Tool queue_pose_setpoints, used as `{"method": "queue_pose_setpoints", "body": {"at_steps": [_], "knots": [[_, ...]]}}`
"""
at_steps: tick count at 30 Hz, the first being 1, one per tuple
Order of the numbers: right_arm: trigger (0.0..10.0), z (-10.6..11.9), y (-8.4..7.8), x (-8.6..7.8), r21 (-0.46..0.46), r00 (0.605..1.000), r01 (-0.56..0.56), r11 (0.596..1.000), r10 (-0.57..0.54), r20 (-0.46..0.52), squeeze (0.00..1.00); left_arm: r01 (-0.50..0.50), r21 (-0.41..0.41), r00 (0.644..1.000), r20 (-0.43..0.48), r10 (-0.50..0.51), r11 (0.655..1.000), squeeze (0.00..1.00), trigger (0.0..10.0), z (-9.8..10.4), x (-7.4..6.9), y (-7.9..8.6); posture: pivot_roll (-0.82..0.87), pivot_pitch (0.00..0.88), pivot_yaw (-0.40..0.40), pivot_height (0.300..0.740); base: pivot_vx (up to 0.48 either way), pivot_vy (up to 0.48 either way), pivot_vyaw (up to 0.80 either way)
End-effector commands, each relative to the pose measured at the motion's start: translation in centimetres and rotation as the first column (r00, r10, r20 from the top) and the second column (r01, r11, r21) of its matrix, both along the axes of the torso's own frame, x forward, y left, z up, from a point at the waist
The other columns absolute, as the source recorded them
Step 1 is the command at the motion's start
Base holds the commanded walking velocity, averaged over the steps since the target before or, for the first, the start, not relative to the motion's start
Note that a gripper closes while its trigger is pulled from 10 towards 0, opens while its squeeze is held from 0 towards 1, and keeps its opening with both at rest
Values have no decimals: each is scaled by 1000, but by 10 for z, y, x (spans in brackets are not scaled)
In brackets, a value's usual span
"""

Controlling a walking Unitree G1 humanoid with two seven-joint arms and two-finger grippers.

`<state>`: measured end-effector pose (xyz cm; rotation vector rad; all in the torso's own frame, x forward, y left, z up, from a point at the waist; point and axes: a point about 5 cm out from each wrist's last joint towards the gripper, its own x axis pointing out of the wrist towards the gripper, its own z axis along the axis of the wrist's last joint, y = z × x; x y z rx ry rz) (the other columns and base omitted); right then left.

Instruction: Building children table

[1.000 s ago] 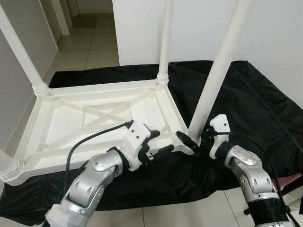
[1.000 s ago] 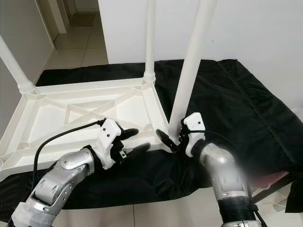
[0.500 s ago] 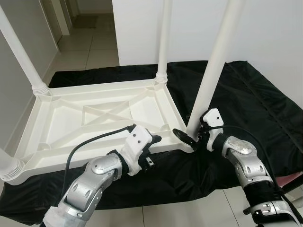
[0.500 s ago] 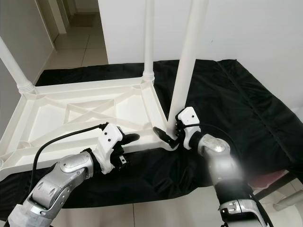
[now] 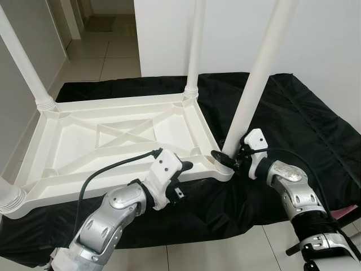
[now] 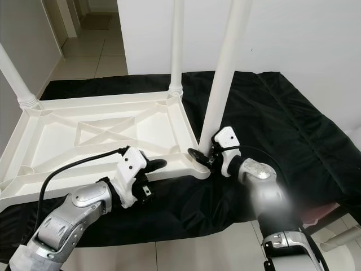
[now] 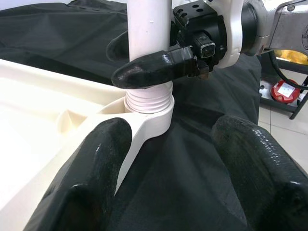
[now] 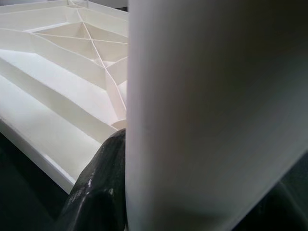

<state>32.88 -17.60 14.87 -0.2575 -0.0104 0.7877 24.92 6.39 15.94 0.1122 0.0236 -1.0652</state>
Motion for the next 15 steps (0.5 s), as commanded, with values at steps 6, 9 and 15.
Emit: {"method": "queue_pose_setpoints", "body": {"at_steps": [6, 9, 15], "knots": [[10000, -7, 7, -5, 17, 999, 29, 999, -29, 13, 0, 27, 2, 1000, -14, -27, 1000, 0, 10000, -2, -4, -3, 17, 26, -23, 740, 0, 0, 0], [10000, -8, 5, -6, 37, 997, 70, 997, -71, 19, 0, 36, -2, 999, -18, -36, 999, 0, 10000, -2, -5, -6, 17, 26, -23, 740, 0, 0, 0], [10000, -9, 6, -7, 72, 989, 146, 987, -147, 7, 0, 39, -2, 999, -19, -39, 999, 0, 10000, -2, -5, -6, 0, 32, -16, 740, 0, 0, 0]]}}
